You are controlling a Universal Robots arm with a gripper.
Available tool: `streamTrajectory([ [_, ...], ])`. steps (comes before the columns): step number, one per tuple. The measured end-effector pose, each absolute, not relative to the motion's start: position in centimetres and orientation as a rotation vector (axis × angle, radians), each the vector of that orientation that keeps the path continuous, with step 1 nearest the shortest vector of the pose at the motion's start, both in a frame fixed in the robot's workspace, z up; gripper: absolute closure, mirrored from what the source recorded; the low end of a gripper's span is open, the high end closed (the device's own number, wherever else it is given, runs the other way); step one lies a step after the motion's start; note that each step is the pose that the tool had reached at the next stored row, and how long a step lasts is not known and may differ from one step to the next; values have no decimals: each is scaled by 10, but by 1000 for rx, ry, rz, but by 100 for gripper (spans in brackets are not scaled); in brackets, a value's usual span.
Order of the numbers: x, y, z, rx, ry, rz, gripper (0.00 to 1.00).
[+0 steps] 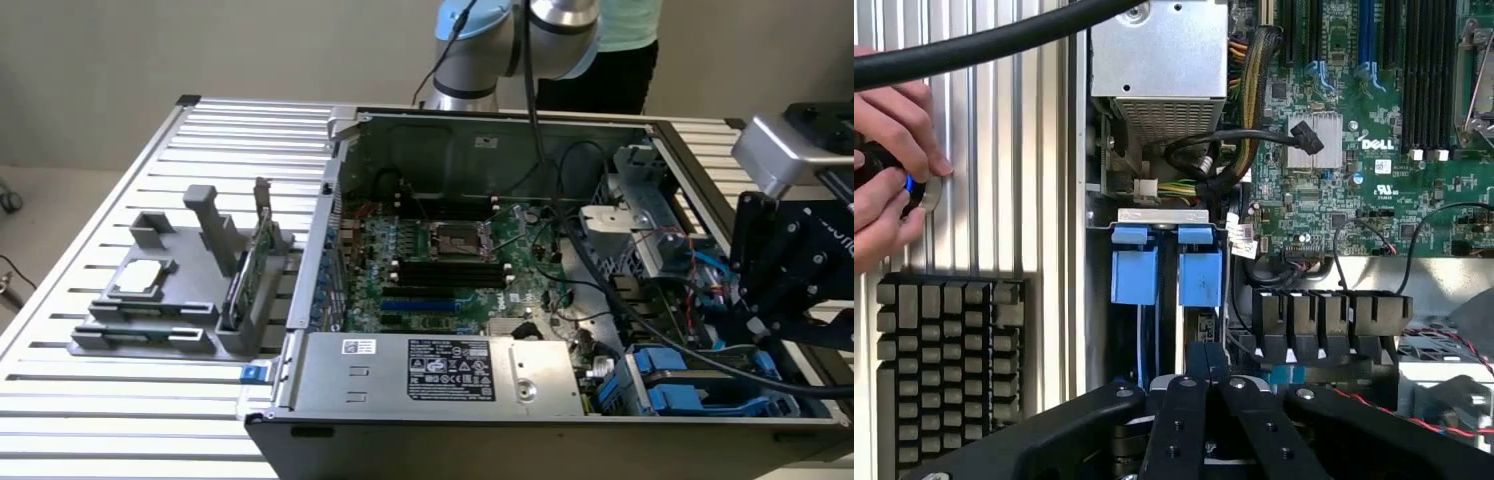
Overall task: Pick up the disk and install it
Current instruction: 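Insert the disk into the insertion slot, then insert the first disk wire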
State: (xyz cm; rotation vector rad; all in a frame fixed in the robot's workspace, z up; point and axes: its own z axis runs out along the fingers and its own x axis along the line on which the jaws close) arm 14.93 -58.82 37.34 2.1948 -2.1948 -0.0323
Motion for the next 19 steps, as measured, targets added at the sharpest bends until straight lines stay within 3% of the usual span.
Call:
streamTrajectory([
  [19,149,-588,375,2195,-2195,-32,89],
])
